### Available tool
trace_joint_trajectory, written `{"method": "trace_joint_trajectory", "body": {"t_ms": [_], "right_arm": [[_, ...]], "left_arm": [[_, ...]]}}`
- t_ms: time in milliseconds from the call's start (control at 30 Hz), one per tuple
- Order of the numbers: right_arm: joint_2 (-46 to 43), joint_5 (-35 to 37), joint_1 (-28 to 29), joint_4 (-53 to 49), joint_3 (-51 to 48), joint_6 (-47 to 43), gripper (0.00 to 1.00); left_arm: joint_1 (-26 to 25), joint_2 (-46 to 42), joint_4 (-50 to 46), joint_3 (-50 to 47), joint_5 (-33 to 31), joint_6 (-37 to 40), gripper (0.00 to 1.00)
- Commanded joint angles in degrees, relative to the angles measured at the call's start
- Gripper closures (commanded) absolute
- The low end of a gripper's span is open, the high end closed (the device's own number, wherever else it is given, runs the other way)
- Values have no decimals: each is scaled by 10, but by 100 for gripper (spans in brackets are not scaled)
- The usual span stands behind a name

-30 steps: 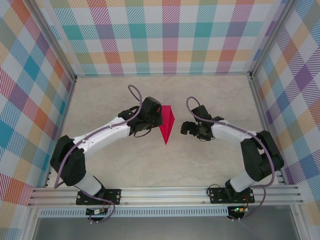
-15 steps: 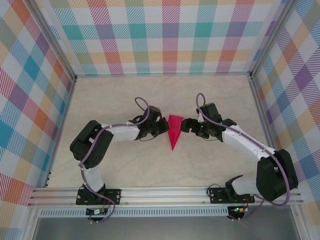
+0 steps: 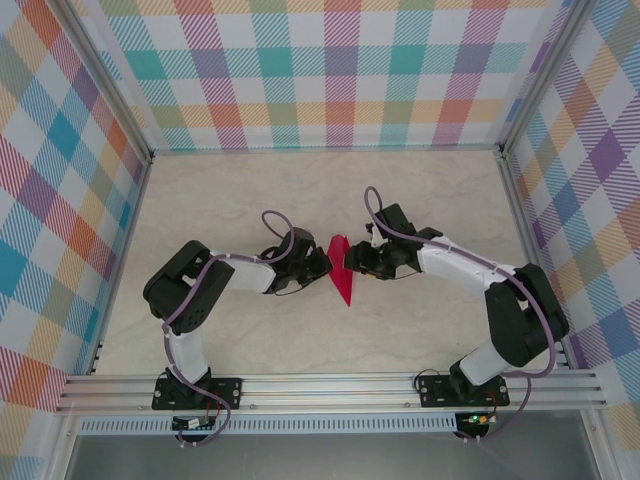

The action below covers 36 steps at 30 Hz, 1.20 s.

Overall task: Fold a paper plane with a square sheet of paper (pick it up from the middle)
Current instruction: Turn over a paper plane at the center of the table, then move a paper plane to the center of the table.

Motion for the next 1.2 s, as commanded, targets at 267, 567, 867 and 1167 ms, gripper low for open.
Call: {"method": "trace_joint_trajectory", "body": {"t_ms": [267,567,867,1167], "right_arm": [[72,76,53,-64,70,-5,55],[126,105,68,-102,112,-4,56],[151,81,79,-88,122,-23,52],[177,108,82,-92,125,-24,55]], "left_arm": [[8,-17,14,-12,-1,7,100],[9,-17,14,-17,1,8,100],[11,-15,25,-18,12,7,99],[20,-20,44,-26,36,-6,93]]}}
